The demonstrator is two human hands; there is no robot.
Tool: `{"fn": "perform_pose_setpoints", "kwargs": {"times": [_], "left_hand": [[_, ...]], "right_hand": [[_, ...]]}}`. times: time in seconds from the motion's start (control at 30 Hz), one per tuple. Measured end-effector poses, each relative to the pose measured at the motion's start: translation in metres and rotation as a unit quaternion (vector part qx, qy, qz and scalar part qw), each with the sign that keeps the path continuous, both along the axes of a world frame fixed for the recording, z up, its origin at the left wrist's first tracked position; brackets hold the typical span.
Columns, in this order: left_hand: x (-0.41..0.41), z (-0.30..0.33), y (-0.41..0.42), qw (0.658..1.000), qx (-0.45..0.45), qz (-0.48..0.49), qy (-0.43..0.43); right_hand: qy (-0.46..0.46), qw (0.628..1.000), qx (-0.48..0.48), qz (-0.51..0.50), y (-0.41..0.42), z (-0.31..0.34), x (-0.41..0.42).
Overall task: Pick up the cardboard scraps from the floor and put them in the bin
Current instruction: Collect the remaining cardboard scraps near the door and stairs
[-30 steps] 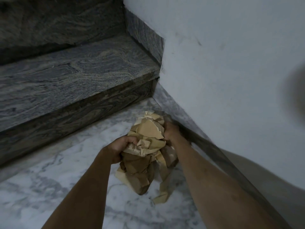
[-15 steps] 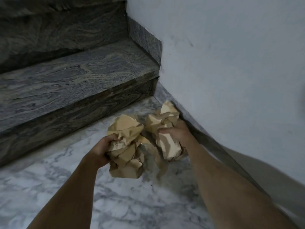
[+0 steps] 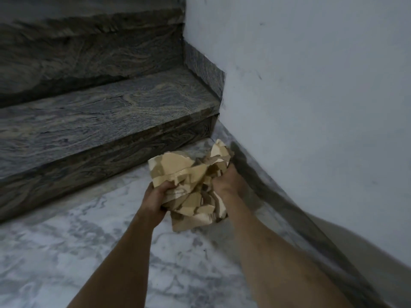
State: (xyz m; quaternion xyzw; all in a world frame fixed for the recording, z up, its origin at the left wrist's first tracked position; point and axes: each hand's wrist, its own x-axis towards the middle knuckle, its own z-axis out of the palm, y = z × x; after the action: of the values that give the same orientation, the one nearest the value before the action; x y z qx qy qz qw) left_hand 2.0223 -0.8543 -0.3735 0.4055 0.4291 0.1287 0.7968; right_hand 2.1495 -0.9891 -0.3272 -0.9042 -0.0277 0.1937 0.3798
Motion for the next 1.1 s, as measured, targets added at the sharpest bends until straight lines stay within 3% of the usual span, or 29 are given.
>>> {"fn": "perform_pose_setpoints", "kwargs": {"times": [0.17, 0.37, 0.6, 0.87, 1.1], "left_hand": [[0.013, 0.0, -0.018, 0.999, 0.002, -0.049, -0.001], [0.011, -0.014, -0.018, 0.999, -0.04, -0.03, -0.012], [-0.027, 0.066, -0.003, 0.997, -0.057, 0.011, 0.046], [-0.086, 0.257, 0.0, 0.993, -0.064, 0.066, 0.08], [-0.118, 0.463, -0.02, 0.994, -0.06, 0.08, 0.045]], "right_hand": [[-0.081, 0.994, -0.05, -0.055, 0.015, -0.007, -0.01], [-0.104, 0.992, -0.061, 0.03, 0.017, -0.009, 0.004], [0.018, 0.989, -0.039, 0.142, -0.001, 0.049, 0.013], [0.183, 0.971, 0.08, 0.134, -0.002, 0.243, -0.008], [0.234, 0.946, 0.071, 0.211, 0.018, 0.464, -0.035]]}}
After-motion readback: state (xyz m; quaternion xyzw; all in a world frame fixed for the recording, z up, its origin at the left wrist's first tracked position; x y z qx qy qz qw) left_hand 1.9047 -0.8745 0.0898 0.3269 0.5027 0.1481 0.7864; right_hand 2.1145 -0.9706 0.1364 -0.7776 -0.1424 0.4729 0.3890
